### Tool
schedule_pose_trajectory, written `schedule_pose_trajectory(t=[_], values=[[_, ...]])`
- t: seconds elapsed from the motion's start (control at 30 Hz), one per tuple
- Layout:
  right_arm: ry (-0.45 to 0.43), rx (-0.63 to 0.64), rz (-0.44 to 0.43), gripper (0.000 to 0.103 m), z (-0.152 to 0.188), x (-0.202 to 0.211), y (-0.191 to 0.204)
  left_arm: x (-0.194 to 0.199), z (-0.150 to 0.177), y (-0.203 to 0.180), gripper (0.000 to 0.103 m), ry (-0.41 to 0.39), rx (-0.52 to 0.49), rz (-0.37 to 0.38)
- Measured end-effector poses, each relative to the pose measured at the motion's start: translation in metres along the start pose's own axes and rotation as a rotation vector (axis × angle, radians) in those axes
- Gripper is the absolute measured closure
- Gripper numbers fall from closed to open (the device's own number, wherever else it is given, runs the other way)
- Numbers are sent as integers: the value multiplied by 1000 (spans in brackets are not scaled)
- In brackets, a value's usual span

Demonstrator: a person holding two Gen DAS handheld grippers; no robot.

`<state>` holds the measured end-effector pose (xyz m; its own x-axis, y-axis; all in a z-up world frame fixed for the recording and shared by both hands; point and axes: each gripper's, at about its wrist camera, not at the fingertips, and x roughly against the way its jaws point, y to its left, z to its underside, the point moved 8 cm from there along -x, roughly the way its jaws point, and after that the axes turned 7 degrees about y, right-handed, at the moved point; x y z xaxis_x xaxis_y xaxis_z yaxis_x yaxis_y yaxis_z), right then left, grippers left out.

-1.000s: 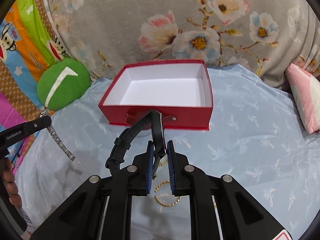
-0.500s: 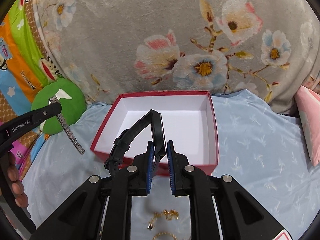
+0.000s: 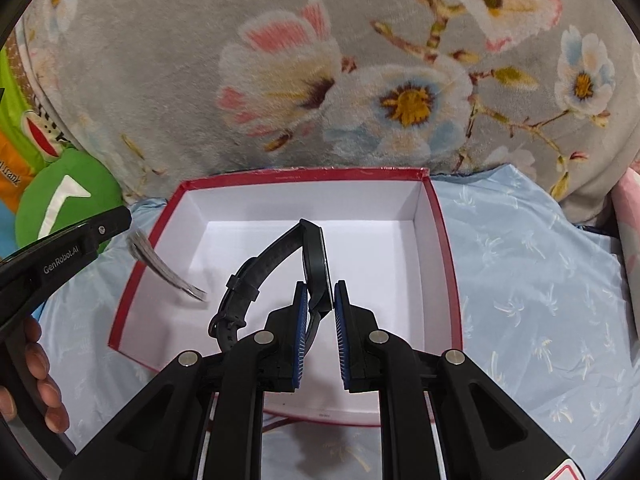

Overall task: Organize jewelry
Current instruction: 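Carry the smartwatch and bead bracelet up over the red box with both grippers, then open both grippers to drop the watch and bracelet into the red box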

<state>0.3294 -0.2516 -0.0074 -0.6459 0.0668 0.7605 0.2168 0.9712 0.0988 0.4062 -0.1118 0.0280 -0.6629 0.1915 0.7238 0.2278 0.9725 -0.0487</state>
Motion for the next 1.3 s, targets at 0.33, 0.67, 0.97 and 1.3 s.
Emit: schedule_pose_trajectory(t=[0.33,0.67,0.97,1.3], values=[[30,-10,26,76,2,-33,-5,-35,8,3,80,46,17,-21],[20,-32,29,66,3,-35,-10,-47,19,10,68,66,34,-40],[30,-33,34,66,17,-32,-11,-45,29,11,68,79,32,-43],[-17,-22,48,60,28,15,-8,-12,40,14,57,64,27,-59]])
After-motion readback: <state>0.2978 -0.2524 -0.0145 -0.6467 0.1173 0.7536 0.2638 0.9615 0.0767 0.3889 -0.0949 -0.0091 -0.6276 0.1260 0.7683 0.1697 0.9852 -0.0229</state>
